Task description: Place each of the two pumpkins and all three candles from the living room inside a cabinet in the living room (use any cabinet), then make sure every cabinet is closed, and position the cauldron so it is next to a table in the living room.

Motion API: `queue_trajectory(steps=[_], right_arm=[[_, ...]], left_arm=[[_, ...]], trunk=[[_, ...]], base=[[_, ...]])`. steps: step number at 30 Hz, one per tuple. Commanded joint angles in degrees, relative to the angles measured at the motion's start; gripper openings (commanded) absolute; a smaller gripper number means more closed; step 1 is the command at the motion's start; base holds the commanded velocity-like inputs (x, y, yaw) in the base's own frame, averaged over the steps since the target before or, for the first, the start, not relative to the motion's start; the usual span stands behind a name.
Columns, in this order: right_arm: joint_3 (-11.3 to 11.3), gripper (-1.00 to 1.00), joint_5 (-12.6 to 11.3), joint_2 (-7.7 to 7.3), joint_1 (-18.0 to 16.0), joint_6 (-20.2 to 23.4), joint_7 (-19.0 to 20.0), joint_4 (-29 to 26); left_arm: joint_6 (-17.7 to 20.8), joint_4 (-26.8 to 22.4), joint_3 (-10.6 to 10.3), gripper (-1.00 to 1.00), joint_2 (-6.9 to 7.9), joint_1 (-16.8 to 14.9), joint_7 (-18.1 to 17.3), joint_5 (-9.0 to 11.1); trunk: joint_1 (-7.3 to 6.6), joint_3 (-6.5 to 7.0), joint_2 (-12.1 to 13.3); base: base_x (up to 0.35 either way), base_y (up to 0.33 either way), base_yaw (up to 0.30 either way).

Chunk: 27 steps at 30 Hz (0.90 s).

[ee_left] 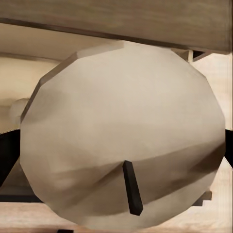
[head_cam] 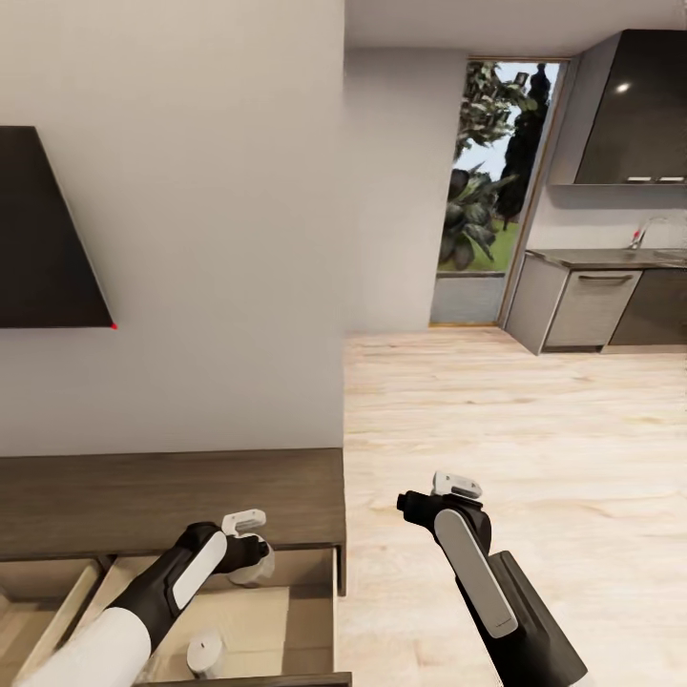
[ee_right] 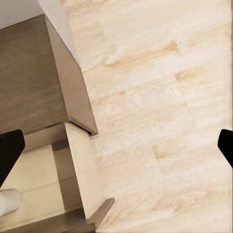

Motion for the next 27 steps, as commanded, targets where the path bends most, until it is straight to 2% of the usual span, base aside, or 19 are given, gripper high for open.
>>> queue_trajectory(steps=[1, 6, 19, 27], right_arm=[[0.05, 1.0, -0.49, -0.01, -0.06, 0.13, -0.59, -0.05], [0.06, 1.0, -0.48, -0.01, -0.06, 0.11, -0.59, -0.05], [0.06, 1.0, -0.52, -0.01, -0.06, 0.03, -0.42, 0.52], [0.14, 1.0, -0.43, -0.01, -0.06, 0.09, -0.41, 0.62]], left_arm=[[0.1, -0.12, -0.31, -1.0, 0.04, -0.06, 0.55, 0.53], [0.1, -0.09, -0.31, -1.0, -0.05, -0.06, 0.55, 0.68], [-0.22, -0.12, 0.36, -1.0, 0.09, -0.06, 0.73, 1.09], [-0.25, 0.33, 0.48, -1.0, 0.0, -0.06, 0.9, 1.26]], trunk=[[0.0, -0.06, -0.04], [0.0, -0.06, -0.04], [0.0, -0.06, -0.04], [1.76, -1.5, -3.25]], base=[[0.0, -0.318, 0.0], [0.0, -0.11, 0.0], [0.0, -0.005, 0.0], [0.0, 0.0, 0.0]])
